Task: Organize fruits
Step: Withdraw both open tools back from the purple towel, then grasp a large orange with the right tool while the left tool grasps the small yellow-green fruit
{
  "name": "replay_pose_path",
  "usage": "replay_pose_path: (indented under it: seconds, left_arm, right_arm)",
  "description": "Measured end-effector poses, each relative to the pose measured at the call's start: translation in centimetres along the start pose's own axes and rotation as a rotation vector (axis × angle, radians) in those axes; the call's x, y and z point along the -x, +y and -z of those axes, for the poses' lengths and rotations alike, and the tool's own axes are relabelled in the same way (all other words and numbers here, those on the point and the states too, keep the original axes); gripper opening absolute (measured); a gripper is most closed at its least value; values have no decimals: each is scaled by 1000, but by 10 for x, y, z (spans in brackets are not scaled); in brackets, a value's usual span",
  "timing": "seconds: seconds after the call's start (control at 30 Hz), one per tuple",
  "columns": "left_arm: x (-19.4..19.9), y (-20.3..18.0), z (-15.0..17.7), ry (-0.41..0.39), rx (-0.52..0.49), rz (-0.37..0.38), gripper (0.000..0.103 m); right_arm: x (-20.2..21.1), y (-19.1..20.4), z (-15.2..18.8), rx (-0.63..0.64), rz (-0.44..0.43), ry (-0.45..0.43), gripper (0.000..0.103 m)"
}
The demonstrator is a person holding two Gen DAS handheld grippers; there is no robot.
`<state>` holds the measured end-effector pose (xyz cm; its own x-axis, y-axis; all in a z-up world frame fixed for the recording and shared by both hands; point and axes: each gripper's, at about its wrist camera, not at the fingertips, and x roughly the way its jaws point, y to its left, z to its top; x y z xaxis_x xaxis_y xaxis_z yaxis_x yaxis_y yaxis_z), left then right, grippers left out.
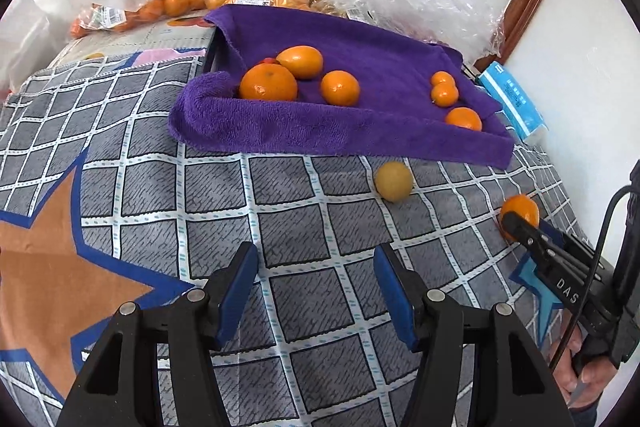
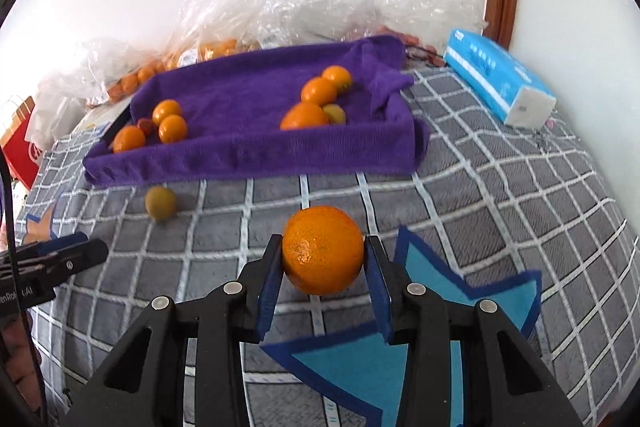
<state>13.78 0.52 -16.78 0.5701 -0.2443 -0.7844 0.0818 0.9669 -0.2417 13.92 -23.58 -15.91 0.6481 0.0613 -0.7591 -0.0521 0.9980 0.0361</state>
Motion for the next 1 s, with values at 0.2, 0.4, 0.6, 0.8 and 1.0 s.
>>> replay_pose_path:
  seconds: [0.2, 0.4, 0.6, 0.8, 1.0]
  left_arm:
    - [3, -1, 9, -56, -11, -44, 58]
    - [5, -5, 8, -59, -40, -46, 55]
    - [8, -25, -13, -108, -41, 14, 55]
    - [-19, -48, -24, -67, -75, 11, 48]
    - [-40, -62, -24, -68, -105, -38, 25]
  right_arm:
    - [-6, 5, 7, 28, 10, -13, 40]
    - [-10, 0, 6, 9, -7, -2, 39]
    - [-6, -2, 7, -5, -42, -17, 39]
    - [0, -5, 10, 15, -29, -32, 39]
    - [-5, -10, 8, -18, -73, -17, 39]
